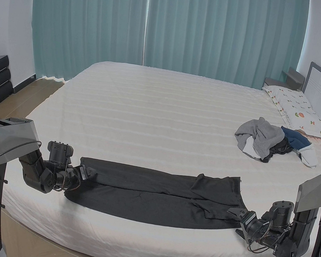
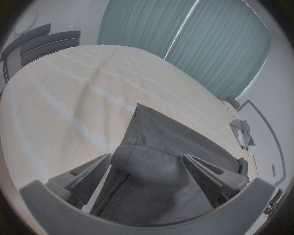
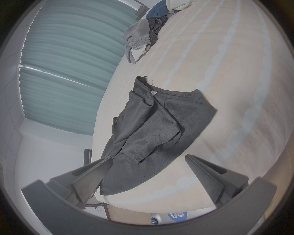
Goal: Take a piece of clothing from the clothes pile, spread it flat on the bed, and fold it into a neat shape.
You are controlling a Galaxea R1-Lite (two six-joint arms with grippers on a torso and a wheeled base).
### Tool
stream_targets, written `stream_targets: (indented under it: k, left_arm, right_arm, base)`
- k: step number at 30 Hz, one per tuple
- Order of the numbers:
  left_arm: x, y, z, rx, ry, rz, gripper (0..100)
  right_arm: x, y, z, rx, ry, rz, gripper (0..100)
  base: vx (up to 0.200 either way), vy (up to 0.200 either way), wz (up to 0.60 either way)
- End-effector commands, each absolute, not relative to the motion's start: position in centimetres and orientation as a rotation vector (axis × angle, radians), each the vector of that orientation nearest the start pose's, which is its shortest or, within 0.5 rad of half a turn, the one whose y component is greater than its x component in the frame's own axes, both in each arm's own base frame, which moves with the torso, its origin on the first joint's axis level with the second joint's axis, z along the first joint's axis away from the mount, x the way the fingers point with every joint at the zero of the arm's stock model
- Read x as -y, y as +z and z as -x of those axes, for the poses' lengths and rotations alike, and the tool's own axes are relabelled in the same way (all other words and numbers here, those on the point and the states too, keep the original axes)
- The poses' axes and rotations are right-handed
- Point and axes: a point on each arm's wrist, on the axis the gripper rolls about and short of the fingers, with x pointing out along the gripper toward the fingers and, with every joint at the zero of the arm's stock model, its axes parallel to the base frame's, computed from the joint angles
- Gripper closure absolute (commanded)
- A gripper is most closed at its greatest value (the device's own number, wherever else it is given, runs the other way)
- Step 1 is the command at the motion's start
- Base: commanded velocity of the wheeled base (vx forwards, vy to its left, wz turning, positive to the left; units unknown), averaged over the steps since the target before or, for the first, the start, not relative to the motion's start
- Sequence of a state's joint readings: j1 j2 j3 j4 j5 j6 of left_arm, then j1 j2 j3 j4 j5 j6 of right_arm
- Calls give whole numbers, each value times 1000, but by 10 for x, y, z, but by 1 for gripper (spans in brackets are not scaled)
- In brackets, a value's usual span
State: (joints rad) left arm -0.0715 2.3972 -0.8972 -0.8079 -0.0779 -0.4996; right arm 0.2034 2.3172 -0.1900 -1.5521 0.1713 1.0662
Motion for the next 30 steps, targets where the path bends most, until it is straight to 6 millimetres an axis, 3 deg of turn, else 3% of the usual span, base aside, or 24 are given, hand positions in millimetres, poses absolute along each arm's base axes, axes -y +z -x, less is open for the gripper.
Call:
stream_targets:
  k: [1, 8, 9, 30]
  left_arm:
    - [30, -30, -387, -696, 28, 489, 0]
    - [35, -31, -387, -695, 15, 485, 0]
    - [35, -30, -387, -693, 15, 485, 100]
    - [28, -19, -385, -659, 49, 519, 100]
  right_arm:
    - [-57, -24, -255, -717, 21, -1013, 0]
    - [-57, -24, -255, -716, 22, -1013, 0]
    - [-57, -24, -255, -716, 22, -1013, 0]
    - [-57, -24, -255, -717, 21, -1013, 0]
  base:
    - [0, 0, 0]
    - [0, 0, 0]
    - [0, 0, 0]
    - [0, 0, 0]
